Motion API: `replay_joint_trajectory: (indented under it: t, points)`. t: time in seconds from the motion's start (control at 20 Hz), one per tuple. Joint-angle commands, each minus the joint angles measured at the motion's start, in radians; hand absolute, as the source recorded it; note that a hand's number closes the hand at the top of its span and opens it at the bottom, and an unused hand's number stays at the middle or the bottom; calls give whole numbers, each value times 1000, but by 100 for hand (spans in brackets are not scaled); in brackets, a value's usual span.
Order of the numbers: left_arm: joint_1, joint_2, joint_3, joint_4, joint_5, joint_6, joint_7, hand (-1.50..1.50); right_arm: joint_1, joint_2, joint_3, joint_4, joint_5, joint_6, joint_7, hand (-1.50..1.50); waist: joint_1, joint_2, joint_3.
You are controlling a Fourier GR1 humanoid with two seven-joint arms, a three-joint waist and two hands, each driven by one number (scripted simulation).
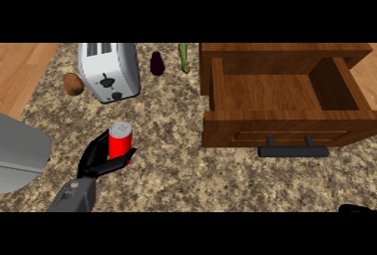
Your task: Pick up the can, place it into the drawer and close the drawer
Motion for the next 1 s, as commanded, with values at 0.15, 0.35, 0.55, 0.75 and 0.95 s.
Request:
replay_joint_trajectory:
  t: [0.15, 0.35, 0.55, 0.75, 0.95]
  points:
    - [-97, 8, 13, 159, 8, -50, -101, 150, 66, 52, 44, -14, 55, 19, -66, -150, -5, 1, 0]
    - [-128, -26, -3, 117, 9, -19, -68, 150, -52, -5, 24, -27, 46, -29, 50, -150, -1, 1, 0]
    - [-239, -41, 75, 136, 70, 100, 2, 150, 7, 17, 7, 10, 26, 11, -37, -150, -8, 3, 0]
    - [-295, -113, 92, 171, 84, 194, -40, 150, -44, -20, -21, 52, 22, 12, -36, -150, -7, 3, 0]
    - [-330, -107, 79, 163, 86, 188, -41, 150, 33, -19, -62, 22, -46, 62, -74, -150, -12, 3, 0]
